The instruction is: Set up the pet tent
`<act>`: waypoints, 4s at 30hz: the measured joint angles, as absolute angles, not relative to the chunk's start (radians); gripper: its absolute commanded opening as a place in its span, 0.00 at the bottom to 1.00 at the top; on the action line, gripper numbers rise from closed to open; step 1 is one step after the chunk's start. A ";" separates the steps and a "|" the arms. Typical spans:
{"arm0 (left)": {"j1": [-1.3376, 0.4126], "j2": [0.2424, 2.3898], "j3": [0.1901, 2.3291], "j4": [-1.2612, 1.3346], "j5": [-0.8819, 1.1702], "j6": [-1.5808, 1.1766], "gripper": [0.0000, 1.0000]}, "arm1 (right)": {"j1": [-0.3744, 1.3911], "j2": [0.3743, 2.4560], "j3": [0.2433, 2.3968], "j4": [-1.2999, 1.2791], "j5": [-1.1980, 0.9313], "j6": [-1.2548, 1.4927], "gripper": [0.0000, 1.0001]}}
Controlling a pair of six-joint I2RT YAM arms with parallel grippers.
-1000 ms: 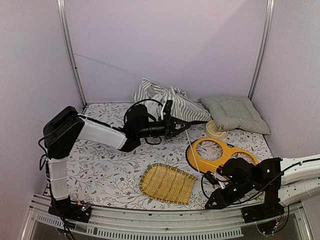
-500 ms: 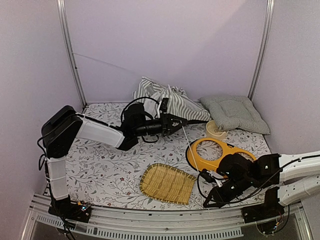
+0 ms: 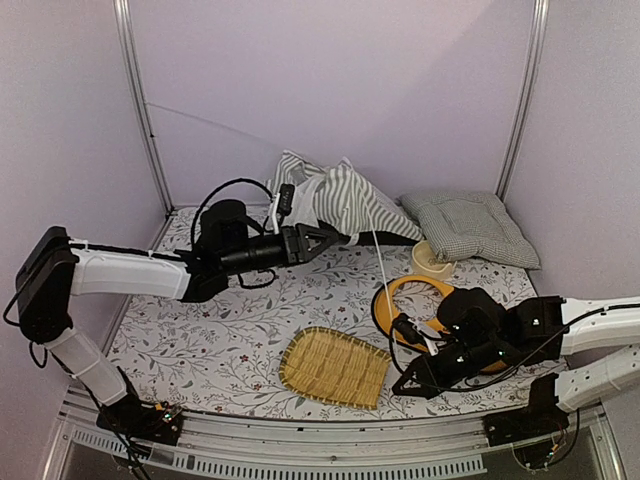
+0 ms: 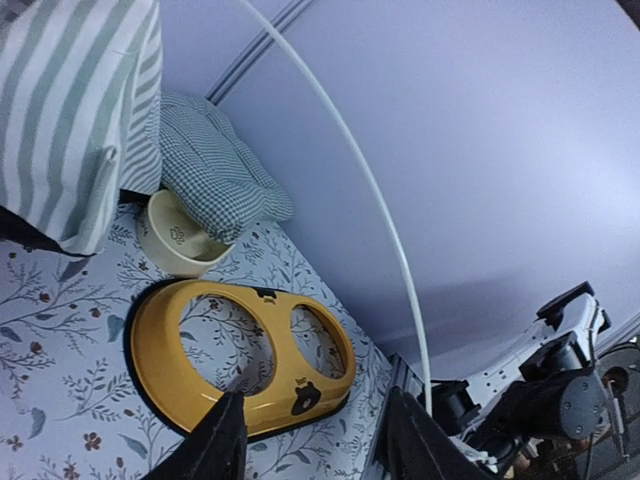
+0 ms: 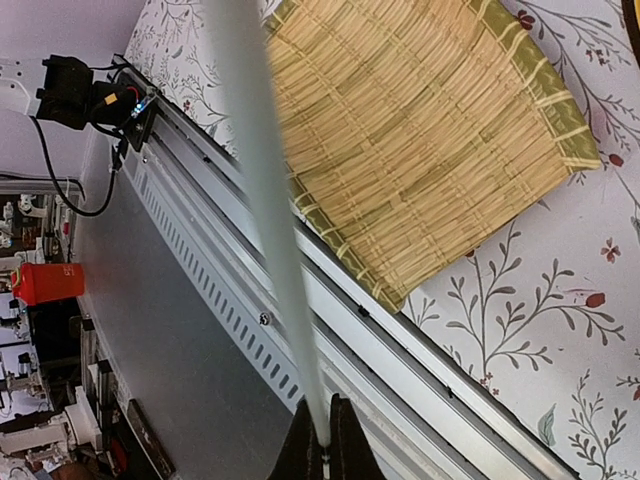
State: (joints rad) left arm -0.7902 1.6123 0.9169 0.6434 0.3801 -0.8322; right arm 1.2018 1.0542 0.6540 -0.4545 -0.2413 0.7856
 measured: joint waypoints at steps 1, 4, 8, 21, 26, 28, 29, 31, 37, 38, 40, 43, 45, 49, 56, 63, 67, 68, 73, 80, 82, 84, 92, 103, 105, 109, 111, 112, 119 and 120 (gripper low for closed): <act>-0.789 1.599 0.909 0.621 0.361 -0.809 0.49 | 1.201 1.059 0.661 -0.451 -0.241 0.785 0.00; -0.780 1.580 0.892 0.554 0.295 -0.733 0.50 | 1.198 1.073 0.678 -0.441 -0.241 0.780 0.00; -0.761 1.600 0.903 0.495 0.219 -0.632 0.51 | 1.196 1.092 0.696 -0.433 -0.241 0.771 0.00; -0.750 1.903 1.213 0.448 0.140 -0.396 0.50 | 1.191 1.103 0.718 -0.422 -0.242 0.765 0.00; -0.747 1.961 1.283 0.432 0.122 -0.369 0.47 | 1.188 1.111 0.729 -0.420 -0.242 0.762 0.00; -0.746 1.984 1.317 0.432 0.114 -0.361 0.44 | 1.187 1.114 0.730 -0.419 -0.242 0.761 0.00; -0.746 1.992 1.327 0.432 0.111 -0.359 0.41 | 1.187 1.116 0.730 -0.419 -0.242 0.761 0.00; -0.746 2.006 1.342 0.427 0.106 -0.352 0.31 | 1.185 1.117 0.730 -0.419 -0.242 0.761 0.00; -0.745 2.022 1.352 0.426 0.083 -0.340 0.00 | 1.180 1.117 0.736 -0.419 -0.242 0.758 0.00; -0.745 2.020 1.345 0.433 0.080 -0.340 0.00 | 1.179 1.119 0.739 -0.419 -0.242 0.758 0.00; -0.746 2.005 1.309 0.451 0.067 -0.331 0.00 | 1.177 1.135 0.756 -0.412 -0.249 0.755 0.00; -0.754 1.943 1.225 0.467 0.044 -0.314 0.00 | 1.177 1.162 0.765 -0.388 -0.275 0.748 0.00; -0.762 1.893 1.176 0.477 0.028 -0.298 0.00 | 1.177 1.183 0.765 -0.364 -0.291 0.745 0.00; -0.813 1.774 1.062 0.491 -0.026 -0.261 0.00 | 1.177 1.235 0.766 -0.297 -0.326 0.743 0.00; -0.913 1.619 0.867 0.525 -0.140 -0.237 0.00 | 1.177 1.328 0.831 -0.207 -0.397 0.736 0.00; -0.947 1.537 0.739 0.552 -0.226 -0.251 0.00 | 1.159 1.344 0.841 -0.131 -0.441 0.741 0.00; -0.984 1.497 0.698 0.566 -0.262 -0.256 0.00 | 1.141 1.345 0.848 -0.086 -0.447 0.744 0.00; -0.992 1.486 0.688 0.568 -0.270 -0.257 0.00 | 1.138 1.348 0.855 -0.078 -0.446 0.743 0.00; -1.035 1.416 0.651 0.572 -0.298 -0.258 0.00 | 1.137 1.400 0.914 -0.025 -0.448 0.738 0.00; -1.127 1.333 0.646 0.556 -0.324 -0.235 0.00 | 1.137 1.424 0.930 0.052 -0.433 0.724 0.00; -1.150 1.320 0.647 0.546 -0.342 -0.229 0.00 | 1.137 1.420 0.930 0.067 -0.422 0.720 0.00; -1.165 1.311 0.649 0.533 -0.363 -0.227 0.00 | 1.137 1.412 0.930 0.072 -0.413 0.717 0.00; -1.209 1.307 0.709 0.511 -0.419 -0.201 0.00 | 1.137 1.285 0.937 0.050 -0.355 0.686 0.00; -1.302 1.311 0.781 0.508 -0.477 -0.150 0.00 | 1.120 1.278 1.036 -0.014 -0.324 0.606 0.00; -1.312 1.311 0.783 0.509 -0.490 -0.150 0.00 | 1.110 1.278 1.048 -0.028 -0.326 0.592 0.00; -1.316 1.317 0.783 0.505 -0.519 -0.151 0.00 | 1.078 1.277 1.066 -0.059 -0.330 0.565 0.00; -1.317 1.319 0.783 0.503 -0.532 -0.153 0.00 | 1.063 1.277 1.074 -0.072 -0.334 0.554 0.00; -1.318 1.320 0.783 0.502 -0.538 -0.154 0.00 | 1.056 1.277 1.081 -0.080 -0.337 0.548 0.00; -1.345 1.328 0.783 0.494 -0.563 -0.154 0.00 | 1.040 1.287 1.131 -0.116 -0.366 0.515 0.00; -1.351 1.331 0.783 0.493 -0.566 -0.154 0.00 | 1.040 1.291 1.142 -0.118 -0.370 0.512 0.00</act>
State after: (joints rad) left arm -1.3506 1.3308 0.7830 0.4934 -0.5655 -0.1539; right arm 1.0405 1.2915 1.1423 -0.1184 -0.3698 0.5117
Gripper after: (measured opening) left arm 0.004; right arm 0.017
